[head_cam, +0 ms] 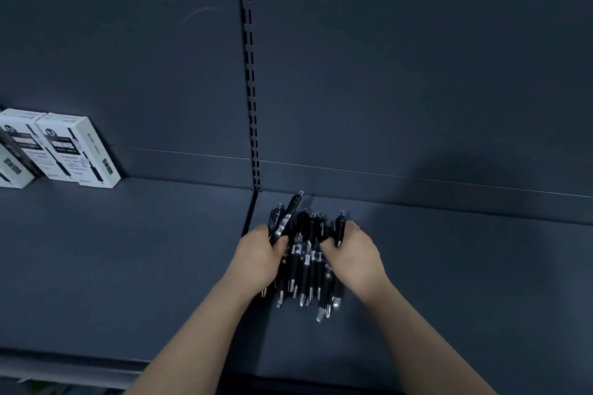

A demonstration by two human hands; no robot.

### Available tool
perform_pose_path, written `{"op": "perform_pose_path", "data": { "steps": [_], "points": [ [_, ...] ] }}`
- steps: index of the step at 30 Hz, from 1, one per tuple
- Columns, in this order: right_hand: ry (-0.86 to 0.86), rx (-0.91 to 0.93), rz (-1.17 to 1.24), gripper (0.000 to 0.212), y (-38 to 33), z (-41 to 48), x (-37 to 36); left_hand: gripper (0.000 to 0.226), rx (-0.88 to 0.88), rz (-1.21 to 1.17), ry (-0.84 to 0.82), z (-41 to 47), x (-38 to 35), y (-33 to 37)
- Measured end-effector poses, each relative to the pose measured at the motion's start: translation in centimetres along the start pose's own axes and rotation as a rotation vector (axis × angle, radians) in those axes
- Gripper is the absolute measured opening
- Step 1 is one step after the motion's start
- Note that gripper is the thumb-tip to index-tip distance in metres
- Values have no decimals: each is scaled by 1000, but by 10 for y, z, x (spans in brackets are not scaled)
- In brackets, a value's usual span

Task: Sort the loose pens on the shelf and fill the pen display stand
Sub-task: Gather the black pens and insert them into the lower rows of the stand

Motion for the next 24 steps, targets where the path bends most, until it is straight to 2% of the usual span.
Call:
{"op": "perform_pose_path", "data": {
  "steps": [4, 10, 13, 17, 24],
  "points": [
    [-51, 19, 62, 14, 3, 0, -3, 23, 24, -77, -82, -4, -3, -6],
    [-71, -14, 159, 24, 12, 5, 1, 18, -2, -81, -194, -5, -11, 2],
    [-97, -63, 244, 27, 21, 7, 4, 18, 21, -95, -188, -9, -11, 0],
    [-124, -57, 206, 44, 19, 3, 2, 16, 61, -127, -150, -14, -7, -3],
    [-202, -124, 307, 41, 23, 6, -4, 18, 46, -149, -107, -23, 0, 0]
  ]
}}
Point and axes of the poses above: each hand's wrist, its own z-axis towards the middle knuckle, its own x-axis out of the back of the hand, y = z × x, the point moved 10 cm from there along z, towards the middle knuckle, and after that the axes turned 12 degrees about -x, right-handed, at the moved point
